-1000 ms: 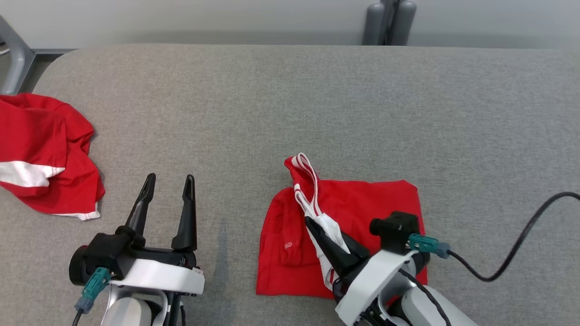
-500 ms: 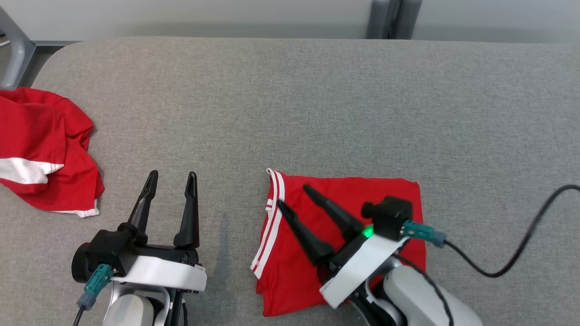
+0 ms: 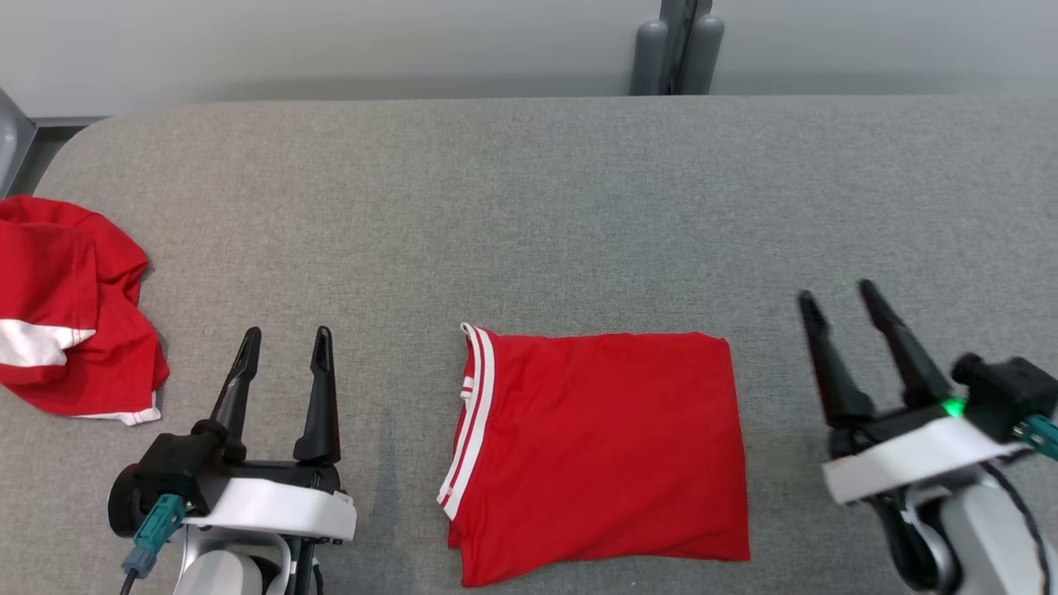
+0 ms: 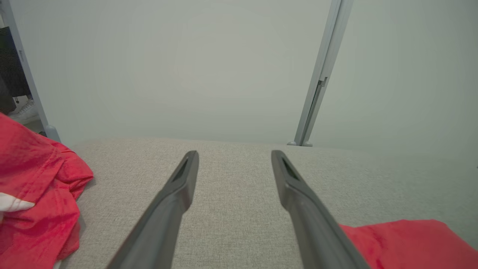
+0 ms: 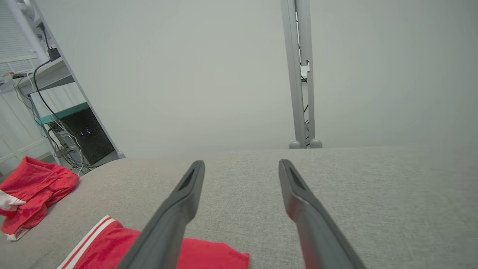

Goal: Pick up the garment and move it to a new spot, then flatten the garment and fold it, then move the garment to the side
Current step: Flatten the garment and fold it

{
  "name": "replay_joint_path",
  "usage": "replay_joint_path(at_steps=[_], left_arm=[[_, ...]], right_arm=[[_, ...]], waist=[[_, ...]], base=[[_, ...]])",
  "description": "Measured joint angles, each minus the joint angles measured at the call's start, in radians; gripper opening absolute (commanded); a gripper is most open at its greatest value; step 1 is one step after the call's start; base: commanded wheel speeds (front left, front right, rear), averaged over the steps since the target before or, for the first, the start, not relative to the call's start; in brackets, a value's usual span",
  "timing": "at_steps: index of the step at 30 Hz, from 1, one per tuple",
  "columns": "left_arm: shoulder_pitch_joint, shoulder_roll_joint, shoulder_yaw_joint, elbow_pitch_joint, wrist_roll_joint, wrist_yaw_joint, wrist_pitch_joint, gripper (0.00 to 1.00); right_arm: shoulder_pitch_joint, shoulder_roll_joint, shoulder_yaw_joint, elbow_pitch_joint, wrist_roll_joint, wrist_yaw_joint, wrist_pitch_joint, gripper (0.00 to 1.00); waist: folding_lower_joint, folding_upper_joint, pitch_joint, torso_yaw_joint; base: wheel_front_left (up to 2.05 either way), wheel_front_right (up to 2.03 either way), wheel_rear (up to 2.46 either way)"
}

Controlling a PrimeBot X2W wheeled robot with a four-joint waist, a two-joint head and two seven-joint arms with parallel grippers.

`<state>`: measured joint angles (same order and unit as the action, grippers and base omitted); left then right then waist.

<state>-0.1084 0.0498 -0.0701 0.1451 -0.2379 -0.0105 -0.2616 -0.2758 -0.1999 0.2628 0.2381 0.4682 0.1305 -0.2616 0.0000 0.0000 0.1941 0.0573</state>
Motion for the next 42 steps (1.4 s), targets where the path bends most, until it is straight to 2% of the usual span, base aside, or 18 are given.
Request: replay_joint_path(at_steps=[5, 8, 23, 42], left_arm=[[0.021, 0.003, 0.021, 0.002, 0.000, 0.000, 0.000, 1.00], [0.040, 0.006, 0.031, 0.005, -0.002, 0.002, 0.000, 1.00], [0.192, 0.035, 0.019, -0.006, -0.001, 0.004, 0.035, 1.00], [0.224, 0.062, 0.011, -0.034, -0.001, 0.017, 0.059, 1.00]], right_arm=[[0.102, -0.015, -0.143, -0.040, -0.066, 0.000, 0.001, 1.00], [0.150, -0.008, -0.184, -0.068, -0.099, 0.000, 0.016, 1.00], [0.344, 0.044, -0.268, -0.200, -0.171, 0.000, 0.100, 1.00], [0.409, 0.078, -0.302, -0.292, -0.210, 0.000, 0.160, 1.00]], waist=[[0.0000, 0.0000, -0.028, -0.014], [0.0000, 0.0000, -0.050, -0.021], [0.0000, 0.0001, -0.184, -0.044], [0.0000, 0.0000, -0.196, -0.054]], base=[[0.00, 0.00, 0.00], [0.00, 0.00, 0.00], [0.00, 0.00, 0.00], [0.00, 0.00, 0.00]])
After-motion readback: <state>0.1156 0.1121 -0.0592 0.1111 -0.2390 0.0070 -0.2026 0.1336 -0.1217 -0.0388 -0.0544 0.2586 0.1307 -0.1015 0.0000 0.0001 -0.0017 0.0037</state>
